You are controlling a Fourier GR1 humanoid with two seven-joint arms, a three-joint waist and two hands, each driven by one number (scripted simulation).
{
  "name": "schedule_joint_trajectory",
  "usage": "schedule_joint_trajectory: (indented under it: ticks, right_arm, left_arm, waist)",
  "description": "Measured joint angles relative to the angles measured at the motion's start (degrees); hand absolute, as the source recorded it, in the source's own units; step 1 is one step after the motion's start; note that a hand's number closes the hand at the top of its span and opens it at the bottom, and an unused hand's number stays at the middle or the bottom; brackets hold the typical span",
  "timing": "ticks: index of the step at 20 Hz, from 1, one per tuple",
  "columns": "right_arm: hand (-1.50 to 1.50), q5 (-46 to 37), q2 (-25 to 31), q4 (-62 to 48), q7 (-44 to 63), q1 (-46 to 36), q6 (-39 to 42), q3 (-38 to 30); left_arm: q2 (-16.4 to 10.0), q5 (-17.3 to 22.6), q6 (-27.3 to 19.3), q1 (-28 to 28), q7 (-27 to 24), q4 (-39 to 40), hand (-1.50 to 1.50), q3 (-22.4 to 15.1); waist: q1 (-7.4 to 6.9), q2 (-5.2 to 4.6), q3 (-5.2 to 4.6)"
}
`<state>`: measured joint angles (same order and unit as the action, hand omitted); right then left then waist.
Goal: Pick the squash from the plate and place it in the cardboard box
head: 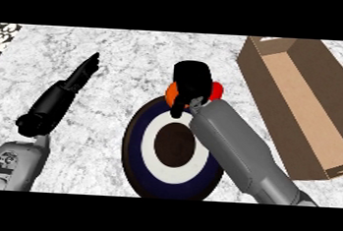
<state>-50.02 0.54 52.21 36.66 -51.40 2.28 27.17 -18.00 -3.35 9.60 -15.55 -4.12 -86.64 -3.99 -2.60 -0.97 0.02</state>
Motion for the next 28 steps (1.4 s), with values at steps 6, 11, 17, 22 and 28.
schedule_joint_trajectory:
  ticks: [6, 11, 17, 22, 28]
  right_arm:
    - [1.5, -2.8, -0.4, -10.7, -1.6, -11.5, -6.8, -2.4]
    - [1.5, -4.6, -0.2, -12.0, 2.3, -18.5, -9.1, -4.6]
    - [1.5, -7.7, 2.4, -11.7, 13.1, -22.6, -16.1, -9.7]
    - [1.5, -9.5, 8.0, -11.0, 16.8, -23.0, -18.6, -13.6]
    - [1.5, -9.7, 14.4, -10.0, 16.6, -20.7, -19.6, -18.0]
  left_arm:
    - [1.3, -1.0, -0.7, 0.2, 0.5, -0.5, 0.0, -0.7]
    - [1.0, -1.1, -0.4, 1.1, -0.1, 0.2, 0.0, 0.3]
    - [0.8, -1.2, -0.4, 1.8, 0.5, -0.7, 0.0, 0.8]
    - [1.0, -1.4, -0.4, 3.7, -0.8, -1.3, 0.0, 1.1]
    - [1.0, -1.3, 0.1, 2.9, -0.5, -0.5, 0.0, 2.1]
  waist:
    - [-0.12, 0.23, -0.03]
    - [0.97, 0.64, -0.05]
    - [1.8, 0.96, -0.05]
    - [2.21, 1.02, -0.04]
    - [2.51, 0.97, -0.04]
